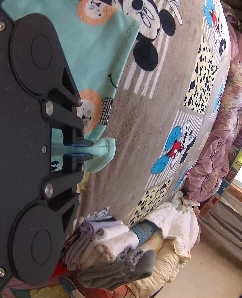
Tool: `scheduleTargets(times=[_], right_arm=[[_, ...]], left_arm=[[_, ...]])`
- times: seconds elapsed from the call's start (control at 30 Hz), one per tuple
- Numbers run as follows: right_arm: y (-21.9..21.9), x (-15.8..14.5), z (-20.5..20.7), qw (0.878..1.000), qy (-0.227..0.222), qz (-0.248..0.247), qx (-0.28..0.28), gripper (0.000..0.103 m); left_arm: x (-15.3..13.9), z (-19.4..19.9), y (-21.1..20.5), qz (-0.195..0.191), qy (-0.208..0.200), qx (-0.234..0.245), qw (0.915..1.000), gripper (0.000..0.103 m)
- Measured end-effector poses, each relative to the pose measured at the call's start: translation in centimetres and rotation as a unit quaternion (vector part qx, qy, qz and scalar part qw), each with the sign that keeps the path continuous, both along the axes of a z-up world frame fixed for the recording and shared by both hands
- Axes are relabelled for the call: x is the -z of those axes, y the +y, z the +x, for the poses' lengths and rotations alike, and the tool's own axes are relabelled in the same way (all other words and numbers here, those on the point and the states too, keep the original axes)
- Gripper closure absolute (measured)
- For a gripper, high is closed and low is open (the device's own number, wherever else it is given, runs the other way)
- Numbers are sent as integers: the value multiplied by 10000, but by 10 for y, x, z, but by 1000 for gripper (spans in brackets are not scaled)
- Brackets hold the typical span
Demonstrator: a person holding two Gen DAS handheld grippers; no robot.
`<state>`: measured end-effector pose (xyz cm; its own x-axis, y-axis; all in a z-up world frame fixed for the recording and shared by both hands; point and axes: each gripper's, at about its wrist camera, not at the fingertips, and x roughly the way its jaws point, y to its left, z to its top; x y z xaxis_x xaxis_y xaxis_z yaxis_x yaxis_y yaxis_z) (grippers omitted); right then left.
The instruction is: Fold clothes
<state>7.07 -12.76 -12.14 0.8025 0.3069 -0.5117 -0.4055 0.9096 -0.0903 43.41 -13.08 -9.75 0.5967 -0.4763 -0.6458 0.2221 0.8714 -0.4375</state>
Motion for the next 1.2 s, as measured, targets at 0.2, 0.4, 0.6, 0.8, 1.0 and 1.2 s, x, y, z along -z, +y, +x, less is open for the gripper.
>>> scheduleTargets(times=[0.2, 0.4, 0.6, 0.8, 1.0, 1.2], right_arm=[[1, 1, 2, 10000, 8, -32, -17, 0], [1, 1, 3, 10000, 1, -54, -6, 0], [3, 2, 2, 10000, 3, -42, 7, 0], [7, 5, 2, 10000, -10, -95, -15, 0], [10, 7, 1, 9998, -45, -171, -7, 0], [11, 7, 1, 9998, -72, -190, 7, 0]], left_arm=[[22, 18, -7, 416, 285, 297, 9983, 91], [-15, -3, -2, 705, -610, 404, 9948, 87], [-20, -18, -28, 1086, -676, 1061, 9861, 87], [18, 16, -60, 1570, -273, 1242, 9794, 85], [-8, 4, -47, 1157, -627, 1268, 9832, 87], [-35, -55, -21, 1132, -1077, 1497, 9763, 86]])
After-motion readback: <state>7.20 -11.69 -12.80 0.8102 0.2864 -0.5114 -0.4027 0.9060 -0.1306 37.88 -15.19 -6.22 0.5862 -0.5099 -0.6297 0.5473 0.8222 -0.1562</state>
